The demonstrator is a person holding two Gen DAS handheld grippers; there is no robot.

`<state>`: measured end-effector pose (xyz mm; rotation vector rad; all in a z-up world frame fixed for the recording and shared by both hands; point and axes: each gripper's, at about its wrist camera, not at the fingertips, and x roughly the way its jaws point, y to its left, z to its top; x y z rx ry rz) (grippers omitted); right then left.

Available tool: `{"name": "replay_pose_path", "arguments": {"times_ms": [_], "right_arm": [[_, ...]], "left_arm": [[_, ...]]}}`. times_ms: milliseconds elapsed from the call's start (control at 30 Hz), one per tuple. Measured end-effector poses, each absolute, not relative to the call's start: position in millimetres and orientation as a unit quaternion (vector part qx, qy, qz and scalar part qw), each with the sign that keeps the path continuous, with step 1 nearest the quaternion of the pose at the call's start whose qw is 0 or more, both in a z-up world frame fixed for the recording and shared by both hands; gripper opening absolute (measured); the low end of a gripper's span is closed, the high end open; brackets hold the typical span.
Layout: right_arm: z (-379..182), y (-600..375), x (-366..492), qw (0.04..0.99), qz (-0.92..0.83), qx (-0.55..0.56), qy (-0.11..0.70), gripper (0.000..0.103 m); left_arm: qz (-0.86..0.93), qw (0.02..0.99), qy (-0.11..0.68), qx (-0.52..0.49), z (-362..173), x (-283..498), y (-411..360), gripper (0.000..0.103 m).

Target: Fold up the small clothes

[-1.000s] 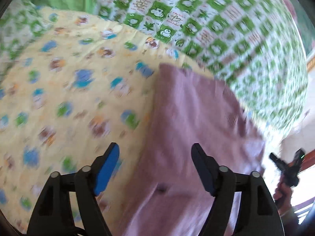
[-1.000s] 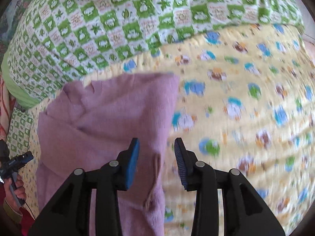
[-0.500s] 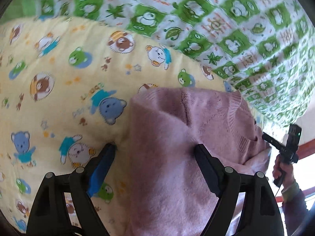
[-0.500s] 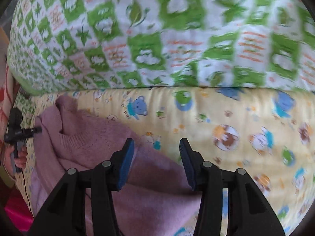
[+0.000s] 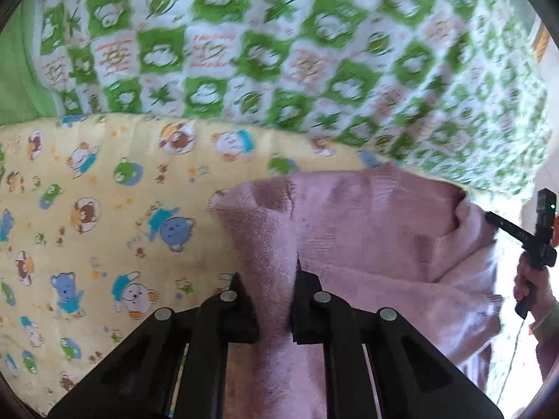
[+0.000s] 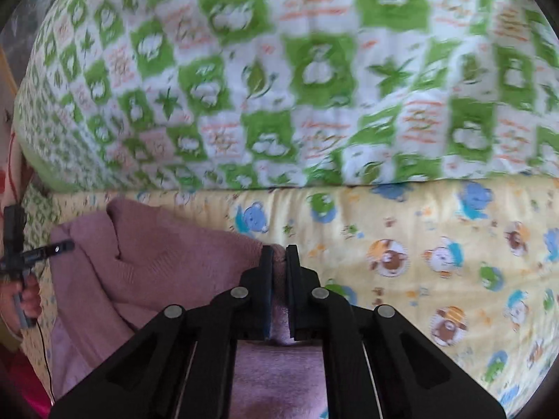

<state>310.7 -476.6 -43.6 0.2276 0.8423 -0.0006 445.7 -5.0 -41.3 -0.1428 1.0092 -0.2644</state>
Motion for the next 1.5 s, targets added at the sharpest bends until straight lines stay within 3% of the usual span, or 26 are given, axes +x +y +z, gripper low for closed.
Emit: {"name": "replay_pose_path", "arguments": {"times_ms": [167, 233, 300, 400, 533, 600, 833, 1000, 1267, 1400, 1500], "right_arm": [[-76, -463, 332, 0.890, -0.031, 0.078, 0.447, 0.007], [-80, -462, 337, 0.888, -0.044, 0.092, 0.448, 0.007], [-81, -463, 339, 0.885, -0.049, 0.107, 0.450, 0.007], [-77, -462, 333, 0.887, -0.046, 0.109, 0.447, 0.009], [-62, -471, 318, 0.885, -0.065, 0.131, 0.442, 0.027], [-50, -469, 305, 0.890, -0.065, 0.148, 0.427, 0.028], [-26, -427, 237, 0.902, -0.012, 0.170, 0.396, 0.039], [-33, -400, 171, 0.893, 0.013, 0.185, 0.410, 0.044], [-65, -376, 104, 0.863, 0.004, 0.237, 0.446, 0.044], [-65, -369, 87, 0.863, -0.004, 0.238, 0.446, 0.044], [-62, -373, 87, 0.866, -0.010, 0.241, 0.438, 0.044]], "left_arm": [[-0.124, 0.858, 0.486, -0.111, -65, 456, 18, 0.011], [-0.137, 0.850, 0.491, -0.134, -70, 460, 25, 0.015], [-0.141, 0.847, 0.491, -0.146, -70, 456, 29, 0.027], [-0.121, 0.853, 0.487, -0.141, -68, 454, 37, 0.030], [-0.100, 0.851, 0.495, -0.147, -71, 455, 51, 0.030], [-0.090, 0.854, 0.493, -0.141, -60, 442, 61, 0.034], [-0.079, 0.861, 0.491, -0.107, -38, 394, 64, 0.035], [-0.113, 0.853, 0.502, -0.088, -37, 335, 47, 0.053], [-0.074, 0.844, 0.529, 0.047, -75, 295, 12, 0.053], [-0.036, 0.840, 0.540, 0.023, -84, 303, 26, 0.040], [-0.033, 0.838, 0.544, -0.010, -86, 299, 35, 0.040]]}}
